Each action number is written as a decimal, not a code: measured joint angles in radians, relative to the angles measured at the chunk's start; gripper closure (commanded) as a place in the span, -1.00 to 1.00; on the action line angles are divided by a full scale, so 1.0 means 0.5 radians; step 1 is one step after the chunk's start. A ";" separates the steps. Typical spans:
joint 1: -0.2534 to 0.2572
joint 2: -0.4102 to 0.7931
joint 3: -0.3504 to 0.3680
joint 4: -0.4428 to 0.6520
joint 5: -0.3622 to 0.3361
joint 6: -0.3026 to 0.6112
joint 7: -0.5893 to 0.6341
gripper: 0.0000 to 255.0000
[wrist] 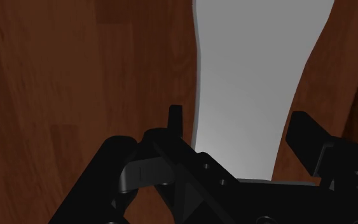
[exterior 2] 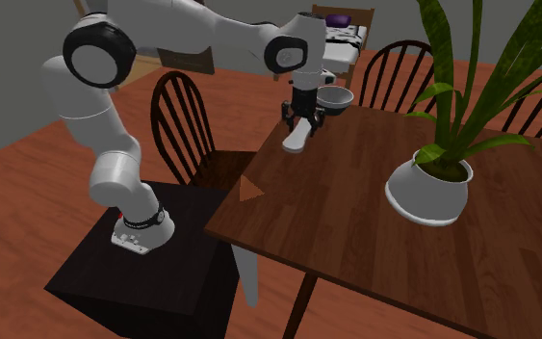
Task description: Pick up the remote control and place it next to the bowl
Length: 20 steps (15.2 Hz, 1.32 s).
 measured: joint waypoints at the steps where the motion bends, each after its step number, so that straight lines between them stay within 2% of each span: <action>1: 0.025 0.037 0.023 0.048 -0.004 -0.013 0.049 1.00; 7: 0.153 0.289 0.118 0.396 -0.039 -0.116 0.276 1.00; 11: 0.263 0.509 0.173 0.704 -0.080 -0.210 0.438 1.00; 16: 0.419 0.889 0.213 1.258 -0.145 -0.395 0.606 1.00; 20: 0.437 0.936 0.215 1.250 -0.153 -0.341 0.631 1.00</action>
